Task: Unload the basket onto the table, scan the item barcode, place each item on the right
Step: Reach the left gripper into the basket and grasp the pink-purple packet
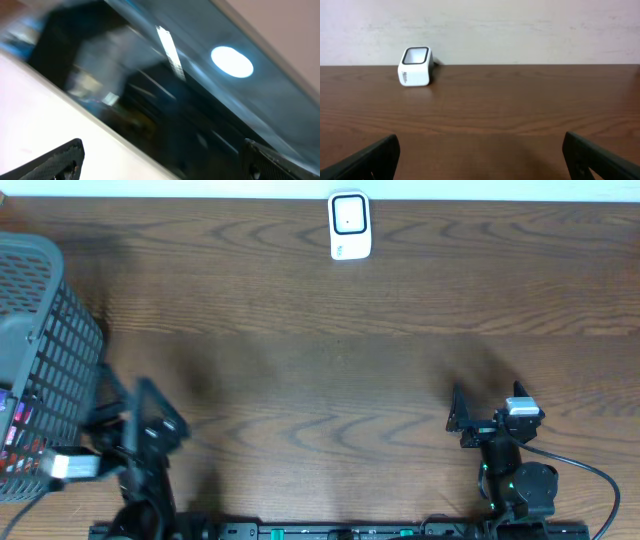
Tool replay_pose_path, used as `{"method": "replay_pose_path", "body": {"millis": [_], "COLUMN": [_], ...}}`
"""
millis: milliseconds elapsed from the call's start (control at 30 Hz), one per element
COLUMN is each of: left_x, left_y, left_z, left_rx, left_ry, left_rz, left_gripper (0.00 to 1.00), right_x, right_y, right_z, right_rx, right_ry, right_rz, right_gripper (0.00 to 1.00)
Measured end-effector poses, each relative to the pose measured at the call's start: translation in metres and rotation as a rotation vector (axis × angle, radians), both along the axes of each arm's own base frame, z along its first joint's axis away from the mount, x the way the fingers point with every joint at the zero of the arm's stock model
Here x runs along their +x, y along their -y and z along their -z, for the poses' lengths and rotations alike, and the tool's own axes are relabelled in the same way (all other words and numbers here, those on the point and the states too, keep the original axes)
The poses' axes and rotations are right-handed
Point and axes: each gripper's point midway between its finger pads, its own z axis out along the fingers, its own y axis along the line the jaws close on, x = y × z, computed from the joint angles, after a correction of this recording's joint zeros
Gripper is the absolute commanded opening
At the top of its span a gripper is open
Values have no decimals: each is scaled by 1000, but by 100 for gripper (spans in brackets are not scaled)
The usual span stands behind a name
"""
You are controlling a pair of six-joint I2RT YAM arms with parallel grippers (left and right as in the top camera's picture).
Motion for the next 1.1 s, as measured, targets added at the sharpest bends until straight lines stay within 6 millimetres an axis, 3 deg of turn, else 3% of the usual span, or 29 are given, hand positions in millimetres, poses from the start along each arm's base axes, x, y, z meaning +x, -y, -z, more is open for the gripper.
{"method": "replay_pose_path", "body": {"millis": [133,267,367,433,533,633,700,833,933,1100], "left_x": [26,84,137,159,173,167,153,105,76,54], "left_y": [-41,-62,-73,-87,-124,-174,-209,-266,-295,-317], "left_z": [-35,-69,-68,-68,-70,-59,-38,11,28,45], "left_rx": [-136,-93,81,194,315,366,344,158,-16,-179], "left_ry": [-62,-232,-546,-733,-1002,-1253,-1406,-1612,-1614,-1590], "left_rz": [-200,-356,-495,-611,-833,-1036,-1138,-1234,-1210,-1112], "left_gripper": [98,98,98,98,98,98,98,98,98,98], "right_x": [0,0,0,0,0,0,0,0,0,0], "right_y": [0,0,0,0,0,0,0,0,0,0], "right_z": [-1,-1,0,0,-1,-1,-1,-1,0,-1], "right_rx": [0,0,1,0,0,0,0,0,0,0], "right_ry": [2,3,2,2,2,2,2,2,2,2], "right_rz": [0,0,0,0,0,0,0,0,0,0], "right_gripper": [99,99,99,99,99,99,99,99,99,99]}}
